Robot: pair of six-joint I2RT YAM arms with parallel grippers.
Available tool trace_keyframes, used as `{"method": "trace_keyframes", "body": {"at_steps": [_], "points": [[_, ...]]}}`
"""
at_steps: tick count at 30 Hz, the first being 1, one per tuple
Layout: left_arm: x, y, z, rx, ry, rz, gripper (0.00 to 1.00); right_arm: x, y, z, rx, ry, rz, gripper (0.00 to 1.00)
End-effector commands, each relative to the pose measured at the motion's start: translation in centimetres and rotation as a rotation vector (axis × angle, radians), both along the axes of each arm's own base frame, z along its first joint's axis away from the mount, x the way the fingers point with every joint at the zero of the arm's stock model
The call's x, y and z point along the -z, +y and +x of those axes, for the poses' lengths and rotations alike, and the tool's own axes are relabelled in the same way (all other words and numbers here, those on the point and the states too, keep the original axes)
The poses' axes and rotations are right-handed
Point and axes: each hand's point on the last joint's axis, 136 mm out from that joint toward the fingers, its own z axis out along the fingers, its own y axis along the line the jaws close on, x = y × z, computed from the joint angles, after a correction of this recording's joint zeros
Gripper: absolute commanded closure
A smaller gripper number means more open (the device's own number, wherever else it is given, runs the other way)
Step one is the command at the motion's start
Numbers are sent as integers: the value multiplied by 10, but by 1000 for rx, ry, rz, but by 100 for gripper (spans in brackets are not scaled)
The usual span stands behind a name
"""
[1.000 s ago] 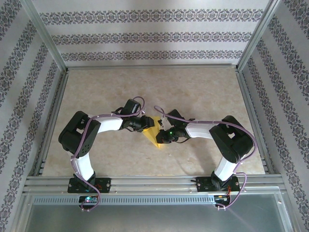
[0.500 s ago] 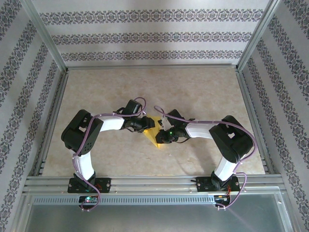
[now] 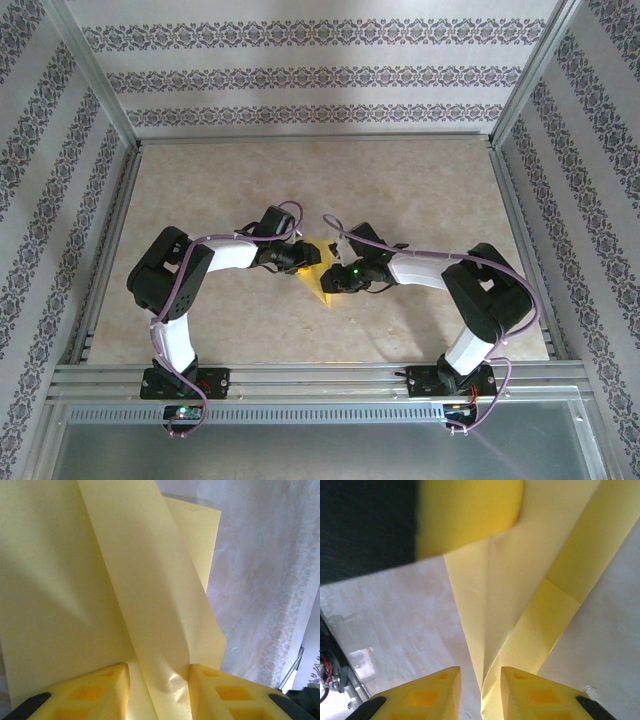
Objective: Fold a paper plane with a square sheet of paper (fold left side to right side)
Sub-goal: Fourth fold the wing at the center of the table.
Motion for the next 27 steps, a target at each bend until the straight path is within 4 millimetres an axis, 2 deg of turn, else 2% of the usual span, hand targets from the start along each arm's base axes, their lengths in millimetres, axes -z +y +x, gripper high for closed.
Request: {"method": "trace_keyframes", "body": {"at_steps": [1,6,9,20,27], "points": [[23,8,-11,10,49,84,63,-22,-2,8,22,-33,43,68],[22,8,-11,9,49,83,63,-35,-17,19,86,-51,82,59],[23,9,-11,9,48,86,63,-39,-20,27,127,-42,127,58],[21,7,-10,9,46,82,63,-17,-7,41,178,19,143,62],[20,7,-10,10,44,82,63,-3,0,40,169,45,127,68]]}}
